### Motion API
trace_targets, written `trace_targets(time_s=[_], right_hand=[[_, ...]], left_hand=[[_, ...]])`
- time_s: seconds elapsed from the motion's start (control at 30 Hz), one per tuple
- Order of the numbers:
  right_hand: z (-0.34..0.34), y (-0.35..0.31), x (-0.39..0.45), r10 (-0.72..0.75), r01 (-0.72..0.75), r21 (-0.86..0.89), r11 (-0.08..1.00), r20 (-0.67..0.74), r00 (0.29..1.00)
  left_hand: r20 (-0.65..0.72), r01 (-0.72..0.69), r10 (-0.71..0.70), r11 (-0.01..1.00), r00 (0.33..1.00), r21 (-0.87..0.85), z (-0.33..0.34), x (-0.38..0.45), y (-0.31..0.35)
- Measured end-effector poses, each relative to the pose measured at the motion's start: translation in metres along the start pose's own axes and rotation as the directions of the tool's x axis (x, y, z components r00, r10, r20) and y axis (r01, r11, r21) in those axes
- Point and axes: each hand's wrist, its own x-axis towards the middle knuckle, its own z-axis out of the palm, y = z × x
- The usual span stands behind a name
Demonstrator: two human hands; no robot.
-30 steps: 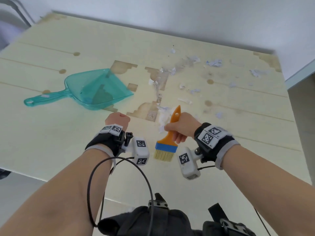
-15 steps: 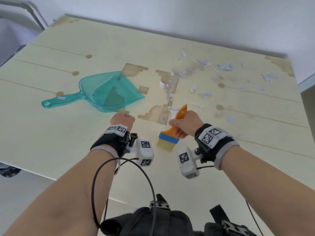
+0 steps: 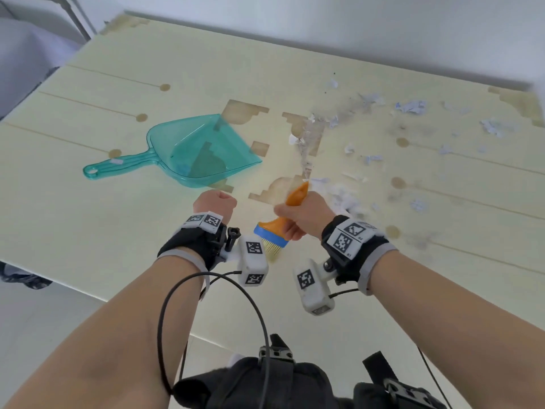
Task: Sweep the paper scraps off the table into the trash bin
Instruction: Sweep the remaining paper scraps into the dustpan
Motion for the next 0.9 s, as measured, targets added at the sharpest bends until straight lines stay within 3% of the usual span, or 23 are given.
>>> trace_targets(time_s=[0.17, 0.27, 0.4, 0.47, 0.6, 0.73, 0.8, 0.9], right_hand=[[-0.031, -0.012, 0.016, -0.117, 0.071, -0.154, 0.985, -0.316, 0.942], [-0.047, -0.026, 0.020, -0.165, 0.110, -0.152, 0.982, -0.411, 0.897], [-0.011, -0.033, 0.021, -0.092, 0.104, 0.045, 0.994, -0.209, 0.974], [0.007, -0.027, 0.023, -0.087, 0.093, 0.047, 0.995, -0.128, 0.988], [-0.019, -0.027, 0.031, -0.066, 0.037, -0.094, 0.995, -0.335, 0.940], [-0.064, -0.030, 0.025, -0.033, 0.033, -0.008, 0.999, -0.467, 0.884], [-0.068, -0.028, 0.017, 0.019, -0.009, 0.027, 1.000, -0.386, 0.922], [-0.059, -0.011, 0.006, 0.096, -0.111, -0.070, 0.991, -0.193, 0.977]], left_hand=[[-0.004, 0.042, -0.042, 0.998, 0.999, -0.048, -0.005, 0.003, -0.021], [-0.004, 0.060, -0.060, 0.997, 0.998, -0.058, -0.009, 0.006, -0.030], [0.000, 0.073, -0.073, 0.993, 0.997, -0.088, -0.013, 0.010, -0.034], [-0.001, 0.074, -0.075, 0.991, 0.997, -0.110, -0.014, 0.012, -0.035], [-0.022, 0.079, -0.083, 0.986, 0.996, -0.149, -0.017, 0.016, -0.034], [-0.019, 0.070, -0.074, 0.987, 0.997, -0.146, -0.014, 0.018, -0.028], [0.003, 0.052, -0.052, 0.991, 0.999, -0.122, -0.009, 0.016, -0.019], [0.023, 0.019, -0.016, 0.993, 1.000, -0.116, -0.001, 0.013, -0.002]])
